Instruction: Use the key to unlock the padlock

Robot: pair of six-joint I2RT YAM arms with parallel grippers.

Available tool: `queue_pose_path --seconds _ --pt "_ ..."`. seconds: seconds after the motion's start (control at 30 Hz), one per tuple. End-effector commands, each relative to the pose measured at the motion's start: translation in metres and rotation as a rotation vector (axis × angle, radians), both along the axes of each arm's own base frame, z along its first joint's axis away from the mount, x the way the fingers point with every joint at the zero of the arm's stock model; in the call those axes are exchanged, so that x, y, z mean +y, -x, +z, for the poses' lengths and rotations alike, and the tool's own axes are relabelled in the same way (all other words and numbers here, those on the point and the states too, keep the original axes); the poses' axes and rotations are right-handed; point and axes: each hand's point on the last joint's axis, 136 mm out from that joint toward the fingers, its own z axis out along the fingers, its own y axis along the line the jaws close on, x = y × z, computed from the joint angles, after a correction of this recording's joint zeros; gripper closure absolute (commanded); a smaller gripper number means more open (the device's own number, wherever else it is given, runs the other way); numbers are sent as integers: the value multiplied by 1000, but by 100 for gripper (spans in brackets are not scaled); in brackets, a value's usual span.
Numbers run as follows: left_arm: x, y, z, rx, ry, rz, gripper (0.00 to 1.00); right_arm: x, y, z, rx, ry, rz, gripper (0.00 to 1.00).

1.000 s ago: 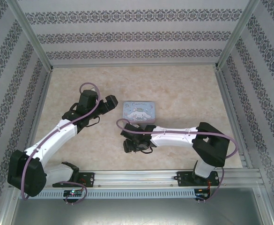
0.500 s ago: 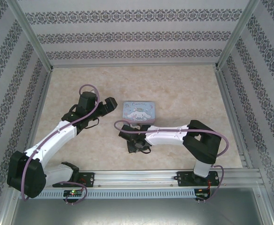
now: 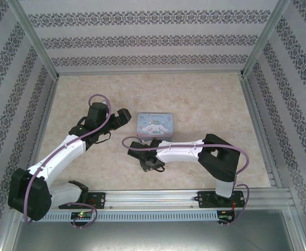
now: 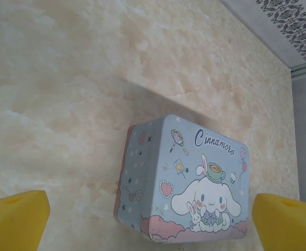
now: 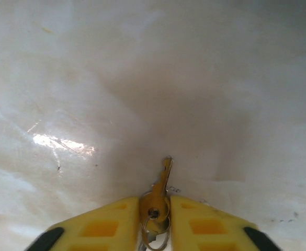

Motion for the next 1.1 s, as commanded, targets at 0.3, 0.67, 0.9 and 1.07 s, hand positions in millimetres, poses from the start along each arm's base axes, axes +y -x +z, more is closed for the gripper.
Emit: queue_pose_path --seconds 0.3,0.67,0.9,1.07 --pt "-7 5 -5 25 59 -36 1 0 -17 38 -45 -253 84 100" --pt "-43 5 11 6 279 -97 8 -32 -65 130 -101 -708 36 100" --pt "-98 0 25 -14 351 -224 28 -62 -92 147 -103 -886 -78 100" --pt "-140 -4 26 -6 386 -330 45 -59 -95 157 -87 -957 -76 100"
